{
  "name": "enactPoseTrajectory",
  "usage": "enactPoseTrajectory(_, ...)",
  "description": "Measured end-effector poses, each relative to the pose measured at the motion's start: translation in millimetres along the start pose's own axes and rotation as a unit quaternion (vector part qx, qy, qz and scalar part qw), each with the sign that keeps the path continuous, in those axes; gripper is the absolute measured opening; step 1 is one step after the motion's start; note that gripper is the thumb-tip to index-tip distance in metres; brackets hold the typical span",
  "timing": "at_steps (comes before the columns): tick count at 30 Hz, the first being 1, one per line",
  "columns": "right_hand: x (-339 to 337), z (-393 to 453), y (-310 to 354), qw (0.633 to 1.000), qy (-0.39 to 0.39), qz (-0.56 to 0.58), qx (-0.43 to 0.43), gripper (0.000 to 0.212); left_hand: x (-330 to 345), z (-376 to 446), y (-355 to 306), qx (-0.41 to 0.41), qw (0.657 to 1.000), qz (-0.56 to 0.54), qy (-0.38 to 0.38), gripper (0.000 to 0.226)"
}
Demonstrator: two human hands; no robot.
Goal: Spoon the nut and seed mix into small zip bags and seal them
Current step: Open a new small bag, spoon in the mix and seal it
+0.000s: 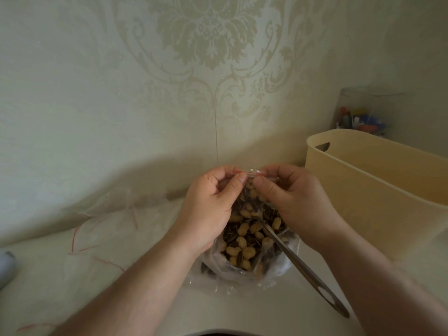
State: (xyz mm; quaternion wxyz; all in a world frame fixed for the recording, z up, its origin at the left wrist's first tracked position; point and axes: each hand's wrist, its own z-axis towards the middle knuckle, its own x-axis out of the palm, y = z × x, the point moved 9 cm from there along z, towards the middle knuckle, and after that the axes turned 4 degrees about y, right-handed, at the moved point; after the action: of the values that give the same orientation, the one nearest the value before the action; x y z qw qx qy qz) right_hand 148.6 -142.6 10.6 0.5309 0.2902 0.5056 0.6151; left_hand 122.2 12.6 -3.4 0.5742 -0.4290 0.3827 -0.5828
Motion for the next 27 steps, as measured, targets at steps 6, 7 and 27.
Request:
enactPoseTrajectory(6,0,1,-1,1.0,-0.005,-0.011,-0.004,0.005,3,0,-2,0.021,0.999,0.033,0.023,0.017)
enactPoseTrajectory(7,0,0,-1,1.0,-0.009,-0.015,-0.005,0.005,3,0,-2,0.022,0.999,0.037,0.026,0.017)
enactPoseTrajectory(27,-11,0,1,0.996,-0.059,-0.064,0.006,0.007,-5,-1,-1,-0.006,0.997,0.074,-0.012,0.008)
